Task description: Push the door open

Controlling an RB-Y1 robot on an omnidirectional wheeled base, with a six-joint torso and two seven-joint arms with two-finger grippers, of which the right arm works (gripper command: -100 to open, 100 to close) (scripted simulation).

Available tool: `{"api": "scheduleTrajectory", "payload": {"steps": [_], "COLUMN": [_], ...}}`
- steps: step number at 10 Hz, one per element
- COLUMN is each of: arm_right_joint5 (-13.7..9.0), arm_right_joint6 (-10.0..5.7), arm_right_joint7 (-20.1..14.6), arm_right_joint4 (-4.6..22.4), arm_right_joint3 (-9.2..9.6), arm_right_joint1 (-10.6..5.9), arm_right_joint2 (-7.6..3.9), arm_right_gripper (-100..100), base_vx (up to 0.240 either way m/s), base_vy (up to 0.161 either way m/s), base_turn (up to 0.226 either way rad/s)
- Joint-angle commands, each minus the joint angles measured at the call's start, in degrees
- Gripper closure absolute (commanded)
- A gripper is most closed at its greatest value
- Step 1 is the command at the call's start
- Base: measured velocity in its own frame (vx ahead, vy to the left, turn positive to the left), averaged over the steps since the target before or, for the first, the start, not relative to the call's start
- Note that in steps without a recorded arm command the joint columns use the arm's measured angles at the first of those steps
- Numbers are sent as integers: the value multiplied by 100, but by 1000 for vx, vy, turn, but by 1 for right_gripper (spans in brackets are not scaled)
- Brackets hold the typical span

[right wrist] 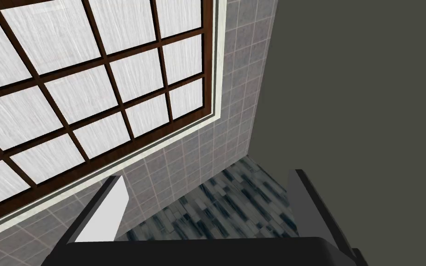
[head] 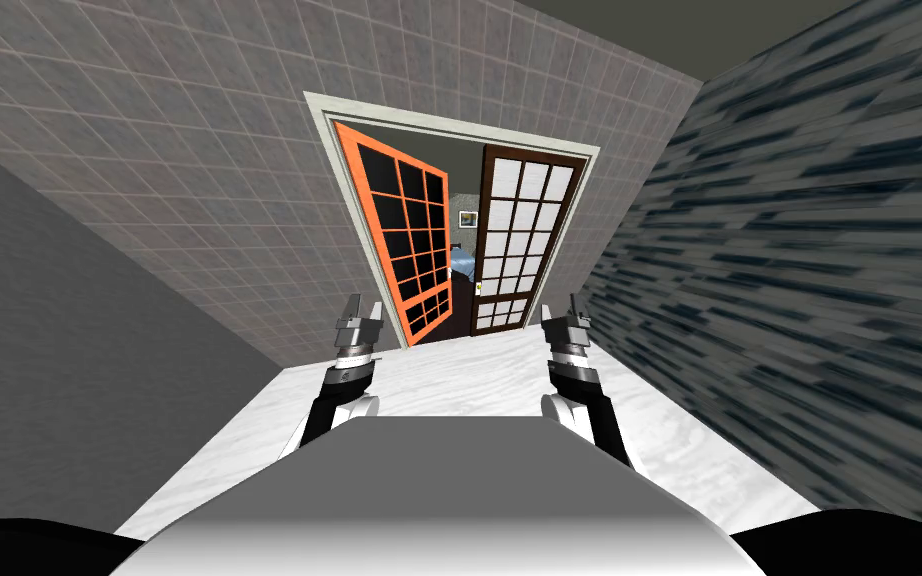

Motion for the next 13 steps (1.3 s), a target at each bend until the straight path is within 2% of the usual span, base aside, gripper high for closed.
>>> {"api": "scheduleTrajectory", "payload": {"steps": [1, 6, 11, 12, 13], "arm_right_joint5": [-53, -218, -351, -412, -442], "arm_right_joint6": [-74, -308, -495, -580, -623], "arm_right_joint7": [-158, -659, -1059, -1242, -1333], "arm_right_joint4": [203, 845, 1359, 1594, 1711], "arm_right_joint3": [84, 348, 559, 656, 704], "arm_right_joint1": [-45, -189, -304, -357, -383], "arm_right_joint2": [-52, -178, -252, -278, -291], "arm_right_gripper": [-100, -100, -100, -100, -100], "base_vx": [138, 181, 98, 129, 154], "base_vy": [-42, -31, -32, -36, -55], "base_turn": [16, 17, 13, 21, 21]}}
